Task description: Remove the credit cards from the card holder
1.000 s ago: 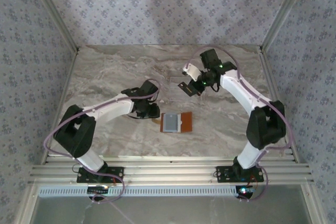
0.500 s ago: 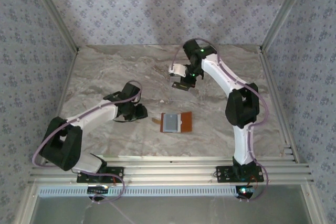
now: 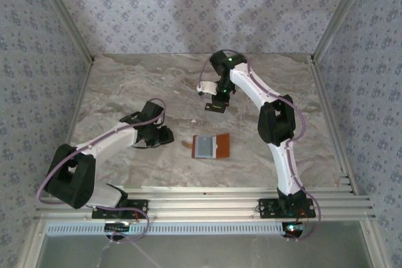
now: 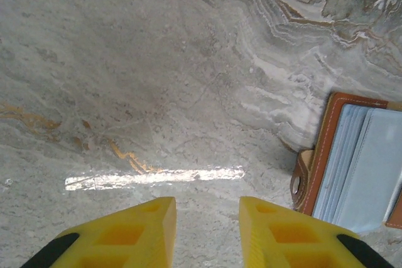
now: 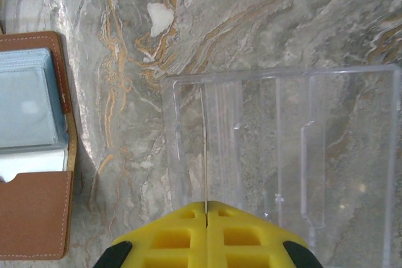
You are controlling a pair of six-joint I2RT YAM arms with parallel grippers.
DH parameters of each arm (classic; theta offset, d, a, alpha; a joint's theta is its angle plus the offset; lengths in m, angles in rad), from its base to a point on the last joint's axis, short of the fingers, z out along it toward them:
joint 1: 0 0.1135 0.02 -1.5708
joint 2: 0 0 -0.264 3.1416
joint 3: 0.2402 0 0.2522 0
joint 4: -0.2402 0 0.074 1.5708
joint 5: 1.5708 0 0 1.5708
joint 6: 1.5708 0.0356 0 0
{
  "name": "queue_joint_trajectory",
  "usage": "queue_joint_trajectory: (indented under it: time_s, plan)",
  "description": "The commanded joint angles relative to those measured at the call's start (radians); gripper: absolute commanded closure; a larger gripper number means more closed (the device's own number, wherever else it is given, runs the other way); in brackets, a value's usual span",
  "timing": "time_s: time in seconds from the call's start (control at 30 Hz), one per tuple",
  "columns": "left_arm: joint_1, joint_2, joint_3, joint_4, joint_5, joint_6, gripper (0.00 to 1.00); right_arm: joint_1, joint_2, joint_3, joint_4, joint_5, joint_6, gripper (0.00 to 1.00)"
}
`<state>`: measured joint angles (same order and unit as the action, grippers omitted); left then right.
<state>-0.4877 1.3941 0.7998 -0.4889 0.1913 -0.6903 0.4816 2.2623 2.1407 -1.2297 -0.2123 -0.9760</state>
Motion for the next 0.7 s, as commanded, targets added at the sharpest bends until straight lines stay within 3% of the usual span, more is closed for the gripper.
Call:
queue_joint_trajectory:
  time_s: [0.0,0.47,0.67]
  plan:
    - [0.007,-0.021,0.003,0.005,0.013,0.005,0.67,0.005,0.037,0.034,-0.077,0.042,-0.11,1.0]
    - [0.007,-0.02,-0.005,0.009,0.02,0.001,0.67,0.014,0.082,0.005,-0.074,0.027,-0.111,1.0]
    - [0.007,-0.018,0.001,0.006,0.019,0.002,0.67,0.012,0.066,0.006,-0.045,0.04,-0.112,0.8]
